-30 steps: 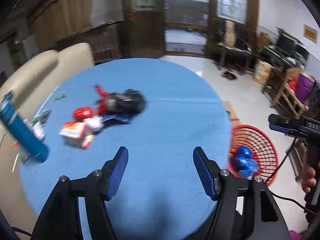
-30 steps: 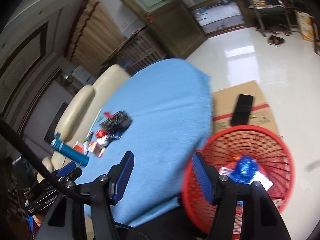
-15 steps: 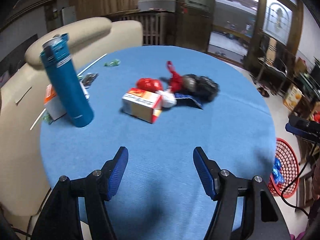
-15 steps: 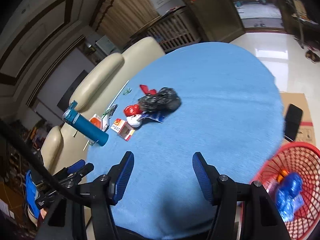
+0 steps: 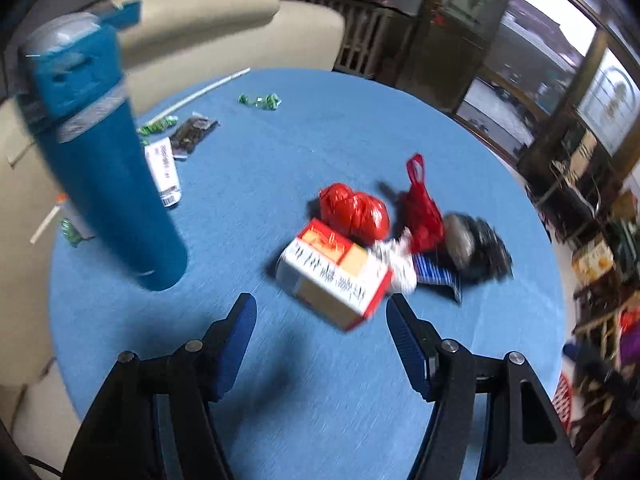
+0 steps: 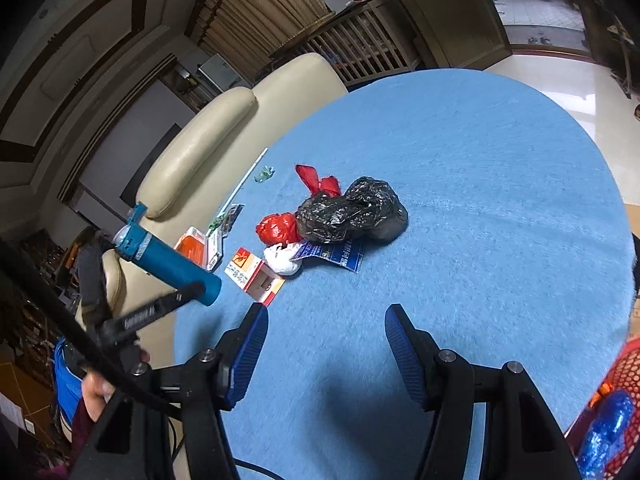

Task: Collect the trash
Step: 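Grasp the black plastic bag with the right tool while the left tool approaches the medicine box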

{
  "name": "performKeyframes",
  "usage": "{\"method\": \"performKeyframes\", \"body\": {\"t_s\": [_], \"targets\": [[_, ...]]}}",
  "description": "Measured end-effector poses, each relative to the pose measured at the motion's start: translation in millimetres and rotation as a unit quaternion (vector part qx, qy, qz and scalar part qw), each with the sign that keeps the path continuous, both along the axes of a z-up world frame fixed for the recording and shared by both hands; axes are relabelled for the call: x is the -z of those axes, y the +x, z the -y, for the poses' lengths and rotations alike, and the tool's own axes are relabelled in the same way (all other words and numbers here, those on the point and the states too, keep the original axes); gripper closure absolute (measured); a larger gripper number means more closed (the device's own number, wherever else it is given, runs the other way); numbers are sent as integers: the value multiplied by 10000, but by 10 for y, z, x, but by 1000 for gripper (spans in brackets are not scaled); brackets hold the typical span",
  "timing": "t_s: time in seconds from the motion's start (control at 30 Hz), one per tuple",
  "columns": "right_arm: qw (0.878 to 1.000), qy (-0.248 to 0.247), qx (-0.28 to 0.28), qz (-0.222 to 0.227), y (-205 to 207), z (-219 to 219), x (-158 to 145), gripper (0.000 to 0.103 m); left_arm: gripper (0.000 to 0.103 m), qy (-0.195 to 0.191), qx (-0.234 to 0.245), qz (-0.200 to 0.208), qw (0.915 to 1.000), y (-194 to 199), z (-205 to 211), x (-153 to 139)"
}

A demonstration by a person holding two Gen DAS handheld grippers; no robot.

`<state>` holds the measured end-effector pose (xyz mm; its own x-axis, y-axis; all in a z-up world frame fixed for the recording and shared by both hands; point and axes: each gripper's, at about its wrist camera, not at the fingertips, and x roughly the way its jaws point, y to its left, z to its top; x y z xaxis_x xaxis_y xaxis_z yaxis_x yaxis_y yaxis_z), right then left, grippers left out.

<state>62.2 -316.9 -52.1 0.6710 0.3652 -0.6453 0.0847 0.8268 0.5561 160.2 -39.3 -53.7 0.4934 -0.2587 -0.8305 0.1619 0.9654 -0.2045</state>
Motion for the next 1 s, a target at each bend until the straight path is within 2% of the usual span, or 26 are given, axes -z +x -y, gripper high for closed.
{"method": "performKeyframes", "body": {"t_s": [0.27,0.37,0.47,0.57,0.63,0.73,0.8,0.83,0.87,0.9,1.0], "targets": [[9969,609,268,-414,668,186,128,38,35,-261,-472,-514,9972,488,170,225],[9893,1095,601,-760,1023,298,254,38,35,-293,-590,-647,9957,555,202,299],[9797,1349,885,-1187,1294,337,389,33,35,-327,-613,-754,9947,593,220,361],[9677,1446,1305,-1598,1512,334,546,33,35,-281,-580,-807,9947,607,228,410],[9637,1366,1329,-1873,1659,283,640,32,35,-302,-567,-885,9940,595,214,457],[9594,1265,1486,-2035,1777,214,729,32,35,-316,-496,-846,9947,532,194,449],[9623,1107,1508,-1972,1825,173,736,32,38,-248,-420,-783,9957,489,204,421],[9655,1018,1457,-1904,1854,129,738,37,44,-253,-359,-753,9962,463,205,410],[9693,929,1367,-1819,1878,96,739,48,47,-266,-302,-724,9966,434,204,393],[9719,878,1284,-1770,1892,85,752,64,55,-225,-268,-698,9969,411,207,372],[9784,636,1106,-1625,1840,30,763,69,73,-69,-79,-584,9982,317,219,306]]}}
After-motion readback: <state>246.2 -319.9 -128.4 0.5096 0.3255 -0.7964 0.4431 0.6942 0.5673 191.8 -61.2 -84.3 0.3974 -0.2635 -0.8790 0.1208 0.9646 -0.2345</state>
